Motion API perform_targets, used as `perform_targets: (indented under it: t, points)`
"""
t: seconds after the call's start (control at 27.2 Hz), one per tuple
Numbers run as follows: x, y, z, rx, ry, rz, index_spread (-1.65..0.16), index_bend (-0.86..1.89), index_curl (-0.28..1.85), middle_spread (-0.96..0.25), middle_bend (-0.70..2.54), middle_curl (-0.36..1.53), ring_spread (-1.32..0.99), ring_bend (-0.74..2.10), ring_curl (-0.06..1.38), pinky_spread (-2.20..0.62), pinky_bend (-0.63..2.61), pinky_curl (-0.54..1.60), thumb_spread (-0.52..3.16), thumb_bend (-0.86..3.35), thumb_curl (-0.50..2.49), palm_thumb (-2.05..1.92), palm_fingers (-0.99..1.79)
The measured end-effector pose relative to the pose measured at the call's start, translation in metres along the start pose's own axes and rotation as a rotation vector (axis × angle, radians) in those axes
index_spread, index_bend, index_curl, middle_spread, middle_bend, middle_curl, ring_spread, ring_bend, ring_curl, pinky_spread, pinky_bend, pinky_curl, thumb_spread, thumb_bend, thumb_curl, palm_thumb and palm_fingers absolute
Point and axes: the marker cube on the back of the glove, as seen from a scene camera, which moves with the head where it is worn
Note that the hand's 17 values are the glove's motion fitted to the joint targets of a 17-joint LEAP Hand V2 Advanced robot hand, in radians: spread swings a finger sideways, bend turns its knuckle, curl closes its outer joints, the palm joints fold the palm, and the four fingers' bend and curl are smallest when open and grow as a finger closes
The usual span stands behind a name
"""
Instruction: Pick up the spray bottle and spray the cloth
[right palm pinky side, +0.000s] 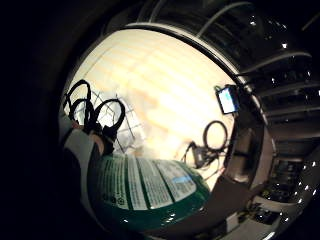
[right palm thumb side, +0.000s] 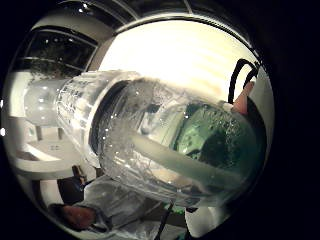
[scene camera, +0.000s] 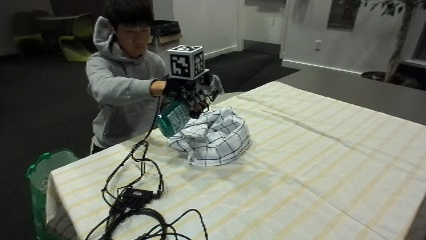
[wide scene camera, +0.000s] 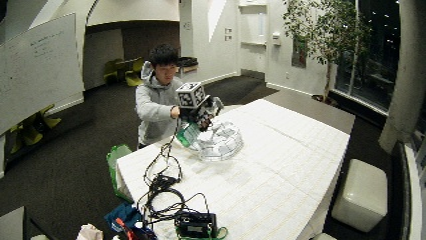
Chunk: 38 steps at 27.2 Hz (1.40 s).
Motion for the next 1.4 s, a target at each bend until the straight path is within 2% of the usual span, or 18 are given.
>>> perform_targets:
  t: [0.18,0.37,0.77,1.03,1.21,1.4]
  points:
    - [-0.021,0.002,0.023,-0.097,0.146,-0.029,-0.22,0.36,0.52,-0.12,0.49,0.46,-0.19,0.49,0.41,-0.23,0.37,0.36,0.10,-0.03,0.70,1.03,1.35]
    - [-0.036,0.008,0.046,-0.143,0.169,-0.030,-0.22,0.36,0.52,-0.12,0.49,0.46,-0.19,0.49,0.41,-0.23,0.37,0.37,0.10,-0.03,0.71,1.03,1.35]
    - [-0.039,0.019,0.004,-0.126,0.198,-0.011,-0.22,0.35,0.53,-0.12,0.49,0.46,-0.19,0.49,0.42,-0.23,0.37,0.37,0.09,-0.03,0.72,1.02,1.35]
    - [-0.036,0.022,0.028,-0.169,0.186,-0.010,-0.22,0.35,0.54,-0.12,0.49,0.46,-0.19,0.49,0.42,-0.24,0.37,0.37,0.09,-0.03,0.73,1.02,1.35]
    - [-0.049,0.024,0.036,-0.131,-0.009,-0.016,-0.23,0.35,0.54,-0.12,0.49,0.46,-0.19,0.49,0.42,-0.24,0.37,0.37,0.09,-0.03,0.74,1.02,1.35]
    - [-0.094,0.025,0.008,0.039,-0.356,-0.046,-0.23,0.35,0.54,-0.13,0.49,0.46,-0.19,0.49,0.42,-0.24,0.37,0.37,0.09,-0.03,0.74,1.02,1.35]
